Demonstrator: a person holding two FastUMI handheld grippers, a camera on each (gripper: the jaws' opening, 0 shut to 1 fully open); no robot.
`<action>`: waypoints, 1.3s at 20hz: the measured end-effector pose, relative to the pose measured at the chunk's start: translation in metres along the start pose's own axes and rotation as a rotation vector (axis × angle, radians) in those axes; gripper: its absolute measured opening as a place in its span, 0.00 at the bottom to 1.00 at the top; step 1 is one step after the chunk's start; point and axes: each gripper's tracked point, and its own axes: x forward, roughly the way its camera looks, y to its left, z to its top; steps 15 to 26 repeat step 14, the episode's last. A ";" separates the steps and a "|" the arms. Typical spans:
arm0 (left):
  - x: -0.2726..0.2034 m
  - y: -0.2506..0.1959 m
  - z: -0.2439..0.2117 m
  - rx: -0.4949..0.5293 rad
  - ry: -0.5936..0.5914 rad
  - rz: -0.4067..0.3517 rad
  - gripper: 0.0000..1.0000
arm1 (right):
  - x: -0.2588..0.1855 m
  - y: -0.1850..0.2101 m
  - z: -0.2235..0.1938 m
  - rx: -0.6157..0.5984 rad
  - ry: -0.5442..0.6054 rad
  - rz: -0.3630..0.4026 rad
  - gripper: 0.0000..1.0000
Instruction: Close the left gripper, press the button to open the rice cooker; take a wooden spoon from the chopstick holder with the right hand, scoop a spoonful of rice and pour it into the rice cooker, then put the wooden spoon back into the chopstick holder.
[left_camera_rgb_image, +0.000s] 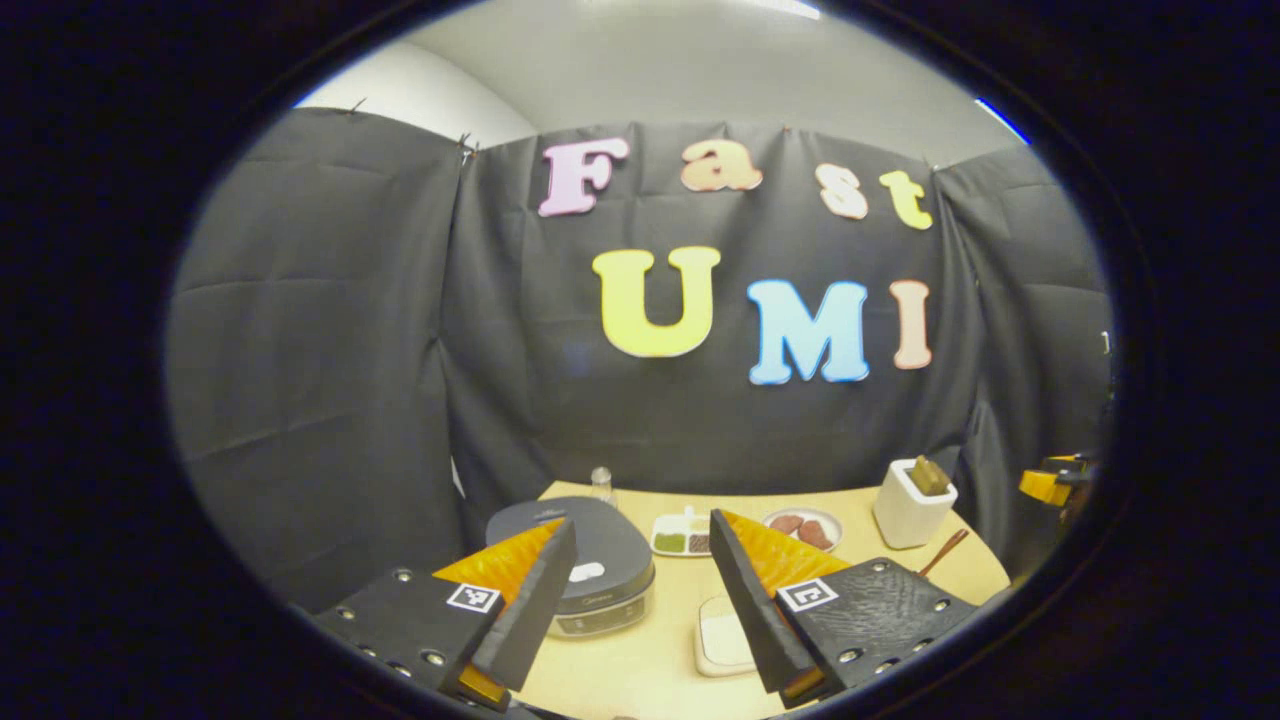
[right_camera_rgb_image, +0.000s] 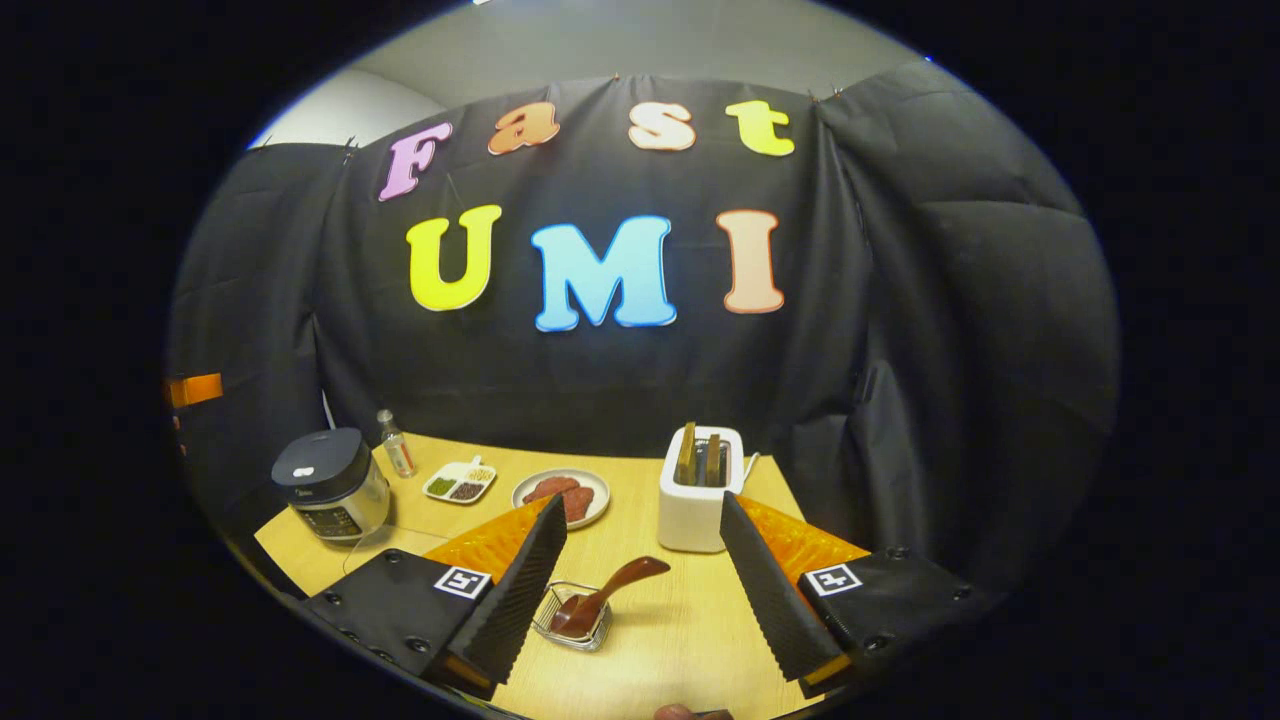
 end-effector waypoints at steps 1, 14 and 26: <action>-0.008 0.002 0.011 0.009 -0.027 -0.009 0.84 | -0.009 0.004 0.009 0.016 -0.013 -0.012 0.98; -0.078 0.051 0.017 -0.073 -0.106 -0.103 0.84 | -0.142 0.047 0.030 0.023 -0.153 -0.159 0.98; -0.078 0.051 0.017 -0.073 -0.106 -0.103 0.84 | -0.142 0.047 0.030 0.023 -0.153 -0.159 0.98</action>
